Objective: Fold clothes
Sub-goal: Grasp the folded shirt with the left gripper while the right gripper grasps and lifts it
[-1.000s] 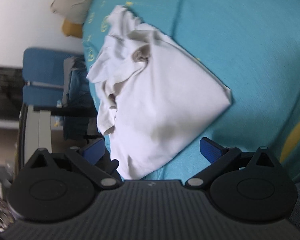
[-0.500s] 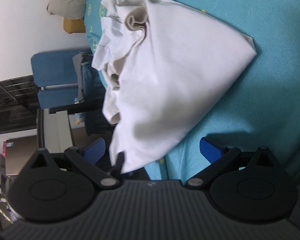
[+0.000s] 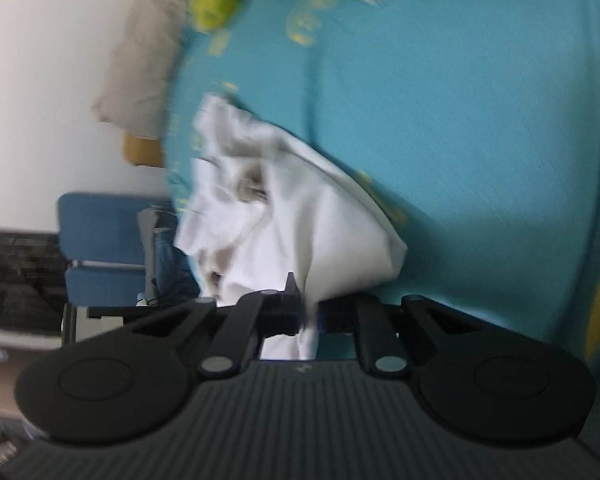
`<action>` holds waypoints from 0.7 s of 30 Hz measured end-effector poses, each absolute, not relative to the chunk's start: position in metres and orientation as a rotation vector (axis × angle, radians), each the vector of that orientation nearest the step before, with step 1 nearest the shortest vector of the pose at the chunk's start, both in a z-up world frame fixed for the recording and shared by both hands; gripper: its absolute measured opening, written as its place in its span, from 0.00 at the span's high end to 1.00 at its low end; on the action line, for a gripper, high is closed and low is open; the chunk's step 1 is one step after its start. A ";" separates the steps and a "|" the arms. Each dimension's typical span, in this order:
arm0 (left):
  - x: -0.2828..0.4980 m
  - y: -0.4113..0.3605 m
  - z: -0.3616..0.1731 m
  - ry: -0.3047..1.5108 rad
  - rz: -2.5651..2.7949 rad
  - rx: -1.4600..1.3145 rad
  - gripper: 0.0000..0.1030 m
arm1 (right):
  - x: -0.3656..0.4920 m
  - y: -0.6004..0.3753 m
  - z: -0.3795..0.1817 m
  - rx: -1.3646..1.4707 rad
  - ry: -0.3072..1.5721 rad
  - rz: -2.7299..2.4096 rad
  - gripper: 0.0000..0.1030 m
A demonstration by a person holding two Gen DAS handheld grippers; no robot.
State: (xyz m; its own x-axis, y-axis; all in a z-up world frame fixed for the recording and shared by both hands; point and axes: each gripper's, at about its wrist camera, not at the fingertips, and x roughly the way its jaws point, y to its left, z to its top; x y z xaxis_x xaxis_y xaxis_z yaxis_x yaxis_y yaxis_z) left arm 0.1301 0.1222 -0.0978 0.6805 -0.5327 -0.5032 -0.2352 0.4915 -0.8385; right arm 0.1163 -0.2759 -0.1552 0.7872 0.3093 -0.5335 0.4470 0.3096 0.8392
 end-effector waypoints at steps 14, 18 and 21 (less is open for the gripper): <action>0.077 0.114 -0.006 0.682 -0.324 -0.986 0.98 | 0.085 -0.287 -0.072 1.191 0.546 0.030 0.92; 0.040 0.118 0.021 0.669 -0.330 -1.004 0.98 | 0.053 -0.282 -0.044 1.126 0.544 0.055 0.92; 0.005 0.121 0.037 0.679 -0.312 -0.979 0.98 | 0.026 -0.278 -0.028 1.080 0.561 0.070 0.92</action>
State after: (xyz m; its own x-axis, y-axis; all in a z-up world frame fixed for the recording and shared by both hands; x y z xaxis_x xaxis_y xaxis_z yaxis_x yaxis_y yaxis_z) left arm 0.0049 0.1211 0.0367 0.7541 -0.5317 -0.3855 -0.0532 0.5356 -0.8428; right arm 0.0261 -0.2780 -0.0281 0.8589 0.3210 -0.3991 0.2138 0.4833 0.8489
